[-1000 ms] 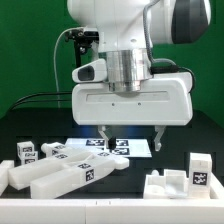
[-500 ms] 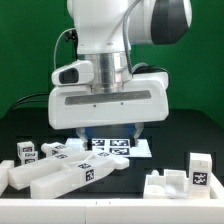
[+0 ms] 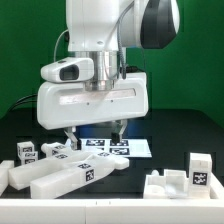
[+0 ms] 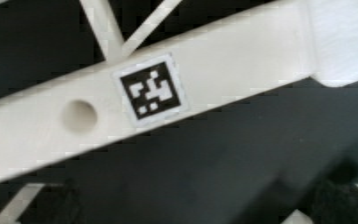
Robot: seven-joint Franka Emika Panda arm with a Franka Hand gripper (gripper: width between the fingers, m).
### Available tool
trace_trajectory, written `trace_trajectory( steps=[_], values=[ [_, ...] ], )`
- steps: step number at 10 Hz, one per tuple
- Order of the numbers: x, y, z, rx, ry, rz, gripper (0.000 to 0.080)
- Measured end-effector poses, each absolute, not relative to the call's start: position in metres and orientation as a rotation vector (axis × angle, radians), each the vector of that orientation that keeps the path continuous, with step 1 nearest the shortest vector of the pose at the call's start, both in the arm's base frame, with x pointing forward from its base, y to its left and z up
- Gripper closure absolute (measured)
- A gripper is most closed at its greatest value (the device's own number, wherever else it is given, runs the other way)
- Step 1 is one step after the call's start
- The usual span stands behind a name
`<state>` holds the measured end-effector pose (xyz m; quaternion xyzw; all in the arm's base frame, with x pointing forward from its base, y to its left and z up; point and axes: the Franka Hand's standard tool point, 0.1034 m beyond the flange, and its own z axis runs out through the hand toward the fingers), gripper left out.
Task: Assemble chair
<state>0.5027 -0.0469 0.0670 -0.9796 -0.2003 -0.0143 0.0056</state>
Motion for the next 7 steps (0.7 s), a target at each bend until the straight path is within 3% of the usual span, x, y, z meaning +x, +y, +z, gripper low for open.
trace_trajectory(
  steps=[3,7],
  values=[
    [0.466,-0.071,0.06,-3.091,-0.585,0.183,0.0151],
    [0.46,-0.061,0.054,-3.046,-0.571,0.583,0.0151]
  ],
)
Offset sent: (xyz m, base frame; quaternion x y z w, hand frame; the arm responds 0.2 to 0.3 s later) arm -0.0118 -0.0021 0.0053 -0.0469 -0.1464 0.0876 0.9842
